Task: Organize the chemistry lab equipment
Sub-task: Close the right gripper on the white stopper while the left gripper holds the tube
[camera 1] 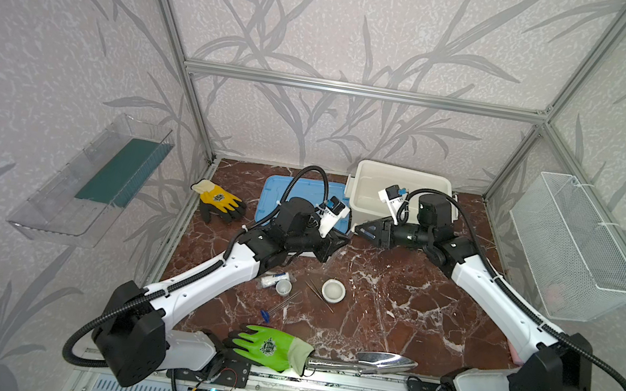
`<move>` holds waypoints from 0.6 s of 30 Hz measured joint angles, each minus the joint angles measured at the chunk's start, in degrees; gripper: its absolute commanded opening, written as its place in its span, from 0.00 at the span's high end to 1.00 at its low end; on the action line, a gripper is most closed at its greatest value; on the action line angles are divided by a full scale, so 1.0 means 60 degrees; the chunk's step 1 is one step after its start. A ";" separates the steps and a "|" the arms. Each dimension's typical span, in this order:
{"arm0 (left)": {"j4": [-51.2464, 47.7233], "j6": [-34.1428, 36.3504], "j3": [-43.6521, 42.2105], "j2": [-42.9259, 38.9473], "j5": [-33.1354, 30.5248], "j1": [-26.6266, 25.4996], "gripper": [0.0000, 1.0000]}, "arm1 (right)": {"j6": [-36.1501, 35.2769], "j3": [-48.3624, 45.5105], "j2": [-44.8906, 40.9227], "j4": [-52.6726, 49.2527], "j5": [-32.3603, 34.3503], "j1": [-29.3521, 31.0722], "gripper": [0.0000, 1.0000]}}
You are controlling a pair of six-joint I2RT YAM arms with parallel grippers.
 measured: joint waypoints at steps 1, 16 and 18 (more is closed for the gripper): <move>0.0007 -0.0004 0.0000 0.0000 0.0011 -0.0004 0.84 | 0.0015 0.0000 0.0004 0.0004 0.0007 0.0022 0.55; 0.0004 -0.0015 0.0000 -0.0004 0.0087 -0.0080 0.84 | 0.0441 0.0000 0.0339 0.0572 0.0011 0.0313 0.73; 0.0007 -0.0011 0.0000 -0.0004 0.0087 -0.0080 0.84 | 0.0484 0.0000 0.0357 0.0630 0.0007 0.0321 0.76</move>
